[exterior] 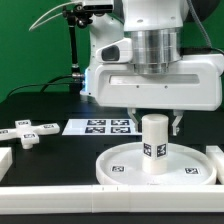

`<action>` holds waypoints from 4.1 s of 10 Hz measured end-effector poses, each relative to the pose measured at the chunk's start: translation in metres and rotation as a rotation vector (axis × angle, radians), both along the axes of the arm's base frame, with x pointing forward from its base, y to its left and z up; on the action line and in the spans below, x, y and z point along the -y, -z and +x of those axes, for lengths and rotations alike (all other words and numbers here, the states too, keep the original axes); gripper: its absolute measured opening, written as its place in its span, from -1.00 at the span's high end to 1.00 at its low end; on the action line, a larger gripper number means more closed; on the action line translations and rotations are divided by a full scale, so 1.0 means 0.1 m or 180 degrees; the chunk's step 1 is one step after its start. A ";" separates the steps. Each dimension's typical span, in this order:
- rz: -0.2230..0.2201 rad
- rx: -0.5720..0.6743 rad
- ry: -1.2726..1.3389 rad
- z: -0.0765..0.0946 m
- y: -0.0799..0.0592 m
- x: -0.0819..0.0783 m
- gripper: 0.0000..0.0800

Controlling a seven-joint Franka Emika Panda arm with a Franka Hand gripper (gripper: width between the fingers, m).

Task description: Assemble round table

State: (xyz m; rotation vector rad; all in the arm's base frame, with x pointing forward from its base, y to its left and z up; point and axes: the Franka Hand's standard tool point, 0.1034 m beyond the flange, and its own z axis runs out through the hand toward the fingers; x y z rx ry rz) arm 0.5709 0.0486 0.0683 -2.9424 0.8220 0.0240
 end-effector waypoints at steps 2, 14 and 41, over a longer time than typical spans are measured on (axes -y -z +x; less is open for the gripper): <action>0.0118 -0.0060 0.0681 -0.01 0.01 -0.02 -0.03; 0.0364 -0.0073 0.1151 0.02 0.00 -0.09 -0.62; -0.0451 0.0317 -0.6449 0.13 -0.04 -0.03 -0.62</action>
Offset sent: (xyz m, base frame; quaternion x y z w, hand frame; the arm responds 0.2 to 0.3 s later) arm -0.0134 0.0090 0.0007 0.0156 -0.0216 0.2969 0.9545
